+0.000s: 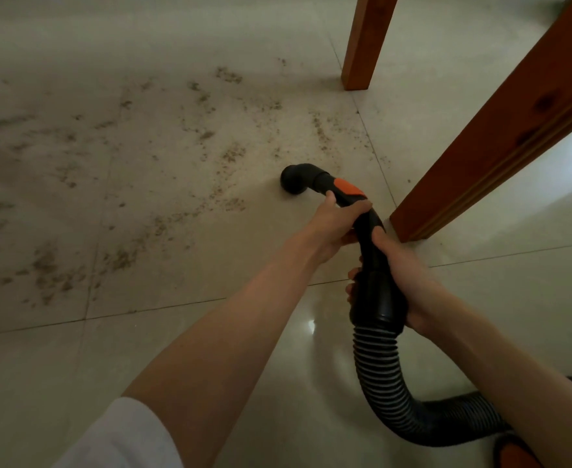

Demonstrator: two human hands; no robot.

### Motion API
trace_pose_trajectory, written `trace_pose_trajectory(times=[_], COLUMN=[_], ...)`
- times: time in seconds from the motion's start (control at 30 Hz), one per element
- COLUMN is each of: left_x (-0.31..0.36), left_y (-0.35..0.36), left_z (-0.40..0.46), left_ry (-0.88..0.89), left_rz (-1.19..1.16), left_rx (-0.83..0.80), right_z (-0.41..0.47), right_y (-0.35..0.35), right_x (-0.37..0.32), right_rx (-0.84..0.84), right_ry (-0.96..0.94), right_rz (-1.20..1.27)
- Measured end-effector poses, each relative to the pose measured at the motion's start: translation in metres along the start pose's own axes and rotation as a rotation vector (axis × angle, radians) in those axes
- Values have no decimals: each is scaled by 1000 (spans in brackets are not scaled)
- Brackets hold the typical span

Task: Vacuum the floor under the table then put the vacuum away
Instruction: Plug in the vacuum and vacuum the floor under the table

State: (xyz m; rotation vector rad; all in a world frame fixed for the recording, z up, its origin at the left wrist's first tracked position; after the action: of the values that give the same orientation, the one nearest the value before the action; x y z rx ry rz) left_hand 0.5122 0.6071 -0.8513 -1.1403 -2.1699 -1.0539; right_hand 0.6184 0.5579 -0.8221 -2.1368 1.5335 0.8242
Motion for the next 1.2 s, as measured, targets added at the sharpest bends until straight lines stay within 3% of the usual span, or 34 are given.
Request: trace_pose_trajectory(times=[0.27,0.53,0.67,0.93,1.2], left_x=[13,5,-3,-2,-5], left_y=[-49,-101,-106,-92,-87], left_z=[-9,-38,-58,-68,-67], left_ry=[48,-43,-114,-13,-22], left_rz=[-3,157,171,256,86], left_rx=[133,255,186,93,207], right_z=[6,0,-3,-9,-12], right_y=[46,77,82,73,76], right_x=[2,25,34,35,38], right_rx=[-14,-64,-100,-54,-136], right_ry=[-138,-264,-218,-221,-173], right_rz=[-356,-648,-591,-336,-334])
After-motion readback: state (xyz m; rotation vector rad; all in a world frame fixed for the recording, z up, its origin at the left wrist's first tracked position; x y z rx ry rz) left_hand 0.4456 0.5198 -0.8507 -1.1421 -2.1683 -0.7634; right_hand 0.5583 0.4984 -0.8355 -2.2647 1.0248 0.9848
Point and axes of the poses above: each hand's wrist, its own z-axis towards the middle knuckle, its own y-axis out of the palm, x = y × z, the point moved 5 cm from there along z, towards the middle knuckle, and after that the axes turned 5 degrees about -z, right-handed, at the moved point
